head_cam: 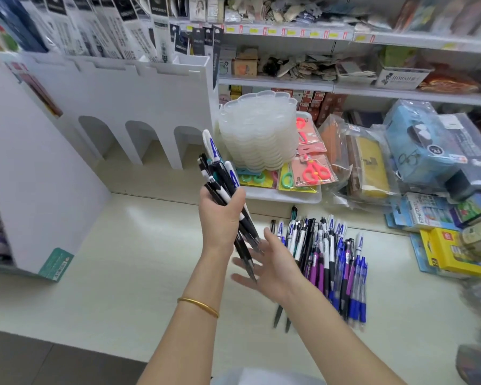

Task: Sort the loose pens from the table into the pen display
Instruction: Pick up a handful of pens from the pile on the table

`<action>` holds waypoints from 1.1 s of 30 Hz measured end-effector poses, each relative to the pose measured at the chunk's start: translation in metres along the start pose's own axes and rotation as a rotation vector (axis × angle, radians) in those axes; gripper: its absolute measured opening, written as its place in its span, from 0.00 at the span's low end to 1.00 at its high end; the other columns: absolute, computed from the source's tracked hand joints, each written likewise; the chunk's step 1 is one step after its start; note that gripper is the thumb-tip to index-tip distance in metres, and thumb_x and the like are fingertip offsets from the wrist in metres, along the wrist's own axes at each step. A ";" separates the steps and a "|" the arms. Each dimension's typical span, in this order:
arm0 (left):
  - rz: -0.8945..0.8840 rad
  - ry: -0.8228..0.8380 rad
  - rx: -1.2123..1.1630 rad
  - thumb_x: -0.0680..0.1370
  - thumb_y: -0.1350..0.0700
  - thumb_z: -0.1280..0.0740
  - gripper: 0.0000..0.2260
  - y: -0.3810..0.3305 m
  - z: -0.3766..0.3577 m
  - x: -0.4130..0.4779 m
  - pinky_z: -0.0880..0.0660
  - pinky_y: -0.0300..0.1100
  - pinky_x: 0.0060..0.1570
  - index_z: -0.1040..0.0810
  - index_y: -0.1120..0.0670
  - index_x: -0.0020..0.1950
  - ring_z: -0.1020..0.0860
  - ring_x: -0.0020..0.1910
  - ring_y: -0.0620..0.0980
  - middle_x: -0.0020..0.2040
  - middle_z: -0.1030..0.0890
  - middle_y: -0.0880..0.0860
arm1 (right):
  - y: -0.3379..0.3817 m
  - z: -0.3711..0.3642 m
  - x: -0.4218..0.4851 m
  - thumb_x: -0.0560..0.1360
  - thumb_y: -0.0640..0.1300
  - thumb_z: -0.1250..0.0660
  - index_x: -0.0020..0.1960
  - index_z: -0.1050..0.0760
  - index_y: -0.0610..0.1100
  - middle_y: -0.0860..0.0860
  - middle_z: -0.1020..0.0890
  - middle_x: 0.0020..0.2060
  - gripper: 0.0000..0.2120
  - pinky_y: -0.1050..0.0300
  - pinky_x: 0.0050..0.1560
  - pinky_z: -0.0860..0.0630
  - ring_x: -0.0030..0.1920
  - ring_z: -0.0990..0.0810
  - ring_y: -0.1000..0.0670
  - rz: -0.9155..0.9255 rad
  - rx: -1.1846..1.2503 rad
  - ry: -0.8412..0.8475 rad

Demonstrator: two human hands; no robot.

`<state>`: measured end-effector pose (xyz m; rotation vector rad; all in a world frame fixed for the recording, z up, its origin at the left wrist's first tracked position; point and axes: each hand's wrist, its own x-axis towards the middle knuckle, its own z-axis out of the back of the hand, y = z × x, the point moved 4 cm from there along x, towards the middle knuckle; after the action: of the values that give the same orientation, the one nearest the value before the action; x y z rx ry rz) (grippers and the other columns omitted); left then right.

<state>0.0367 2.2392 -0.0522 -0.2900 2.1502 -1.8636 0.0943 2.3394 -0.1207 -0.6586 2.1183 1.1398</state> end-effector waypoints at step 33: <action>-0.245 0.234 -0.121 0.66 0.70 0.29 0.35 -0.031 -0.026 -0.035 0.26 0.46 0.63 0.33 0.49 0.68 0.24 0.65 0.52 0.66 0.25 0.51 | 0.060 -0.061 -0.018 0.73 0.46 0.35 0.48 0.16 0.39 0.43 0.16 0.50 0.14 0.54 0.55 0.21 0.49 0.16 0.47 0.275 0.584 0.483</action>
<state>0.0596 2.2703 -0.0153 -0.3951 2.4887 -1.9856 0.0478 2.3191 -0.0493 -0.3918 2.8466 0.4492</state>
